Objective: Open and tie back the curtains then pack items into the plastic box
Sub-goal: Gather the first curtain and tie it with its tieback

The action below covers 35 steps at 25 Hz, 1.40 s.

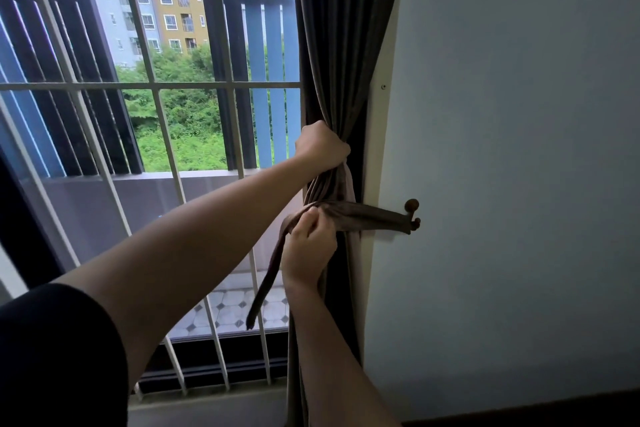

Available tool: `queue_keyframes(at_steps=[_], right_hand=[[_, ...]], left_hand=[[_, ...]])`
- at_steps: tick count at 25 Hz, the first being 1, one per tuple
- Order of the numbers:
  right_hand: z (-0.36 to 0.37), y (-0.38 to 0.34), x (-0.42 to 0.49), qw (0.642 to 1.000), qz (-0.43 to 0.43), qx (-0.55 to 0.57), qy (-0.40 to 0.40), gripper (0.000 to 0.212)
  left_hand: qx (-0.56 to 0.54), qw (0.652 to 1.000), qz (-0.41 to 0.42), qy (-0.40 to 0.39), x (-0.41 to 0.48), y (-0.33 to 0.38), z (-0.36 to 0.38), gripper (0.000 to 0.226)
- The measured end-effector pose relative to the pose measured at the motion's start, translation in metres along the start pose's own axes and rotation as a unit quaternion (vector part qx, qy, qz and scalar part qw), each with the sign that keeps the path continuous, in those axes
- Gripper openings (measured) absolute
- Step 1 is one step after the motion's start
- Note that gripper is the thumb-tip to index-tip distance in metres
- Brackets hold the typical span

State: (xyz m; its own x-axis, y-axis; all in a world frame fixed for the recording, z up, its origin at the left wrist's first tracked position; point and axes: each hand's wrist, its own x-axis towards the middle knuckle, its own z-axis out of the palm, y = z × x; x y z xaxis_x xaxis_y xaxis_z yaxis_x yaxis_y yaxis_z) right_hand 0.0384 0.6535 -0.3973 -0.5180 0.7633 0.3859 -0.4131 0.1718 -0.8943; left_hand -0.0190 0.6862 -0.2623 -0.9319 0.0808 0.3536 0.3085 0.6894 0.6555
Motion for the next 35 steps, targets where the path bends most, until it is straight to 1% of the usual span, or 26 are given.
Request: queue_keyframes(at_steps=[2,4,5,7,8,10,14,16,18,21,23,26,28,29,31,32,33,34,35], right_hand=[[0.001,0.005,0.0,0.999,0.031,0.006,0.025,0.027],[0.003,0.004,0.0,0.998,0.043,0.007,0.047,0.028],[0.005,0.004,0.001,0.997,0.041,-0.011,0.068,0.029],[0.007,0.005,0.005,0.991,0.037,-0.07,0.108,0.033],[0.007,0.005,0.008,0.989,0.037,-0.089,0.115,0.035],[0.007,0.004,0.014,0.99,0.032,-0.089,0.108,0.041],[0.006,0.004,0.022,0.992,0.017,-0.094,0.084,0.071],[0.006,0.006,0.026,0.989,-0.004,-0.124,0.075,0.075],[0.006,0.006,0.031,0.987,-0.014,-0.145,0.066,0.074],[0.009,0.004,0.041,0.981,0.003,-0.19,0.028,0.073],[0.01,0.003,0.047,0.973,0.008,-0.231,0.003,0.07],[0.01,0.0,0.051,0.966,0.007,-0.257,0.009,0.054],[0.008,-0.004,0.051,0.971,0.012,-0.239,0.022,0.045],[0.007,-0.005,0.05,0.972,0.015,-0.232,0.029,0.047],[0.007,-0.006,0.051,0.971,0.008,-0.237,0.042,0.059],[0.007,-0.006,0.053,0.968,-0.002,-0.246,0.043,0.06],[0.007,-0.005,0.055,0.967,-0.006,-0.255,0.029,0.053],[0.006,-0.004,0.057,0.966,-0.002,-0.259,0.007,0.043],[0.005,-0.004,0.059,0.965,0.005,-0.261,-0.014,0.036]], left_hand=[[0.003,1.0,0.002,-0.002,0.001,-0.001,-0.001,0.016],[0.0,1.0,-0.001,-0.003,0.0,-0.001,-0.001,0.021],[-0.003,1.0,-0.003,-0.005,-0.001,0.0,-0.002,0.022],[-0.003,1.0,-0.005,-0.01,-0.002,-0.001,-0.003,0.023],[-0.002,1.0,-0.005,-0.012,-0.003,-0.001,-0.003,0.023],[-0.006,1.0,-0.006,-0.01,-0.003,-0.001,-0.004,0.023],[-0.019,0.999,-0.024,-0.011,-0.004,-0.001,-0.006,0.021],[-0.02,0.999,-0.026,-0.016,-0.005,0.0,-0.005,0.021],[-0.025,0.999,-0.023,-0.012,-0.006,0.0,-0.003,0.021],[-0.037,0.999,-0.027,-0.001,-0.007,0.0,-0.005,0.018],[-0.041,0.999,-0.027,-0.007,-0.008,0.001,-0.008,0.013],[-0.033,0.999,-0.015,-0.032,-0.007,0.004,-0.014,0.011],[-0.018,0.999,-0.003,-0.039,-0.007,0.006,-0.016,0.016],[-0.012,0.999,0.005,-0.042,-0.007,0.006,-0.017,0.016],[-0.008,0.999,0.018,-0.042,-0.005,0.005,-0.018,0.015],[-0.005,0.999,0.023,-0.041,-0.004,0.004,-0.017,0.015],[0.001,0.999,0.029,-0.04,-0.005,0.003,-0.018,0.017],[0.01,0.998,0.037,-0.044,-0.004,0.0,-0.018,0.026],[0.02,0.997,0.045,-0.055,-0.004,-0.003,-0.02,0.04]])
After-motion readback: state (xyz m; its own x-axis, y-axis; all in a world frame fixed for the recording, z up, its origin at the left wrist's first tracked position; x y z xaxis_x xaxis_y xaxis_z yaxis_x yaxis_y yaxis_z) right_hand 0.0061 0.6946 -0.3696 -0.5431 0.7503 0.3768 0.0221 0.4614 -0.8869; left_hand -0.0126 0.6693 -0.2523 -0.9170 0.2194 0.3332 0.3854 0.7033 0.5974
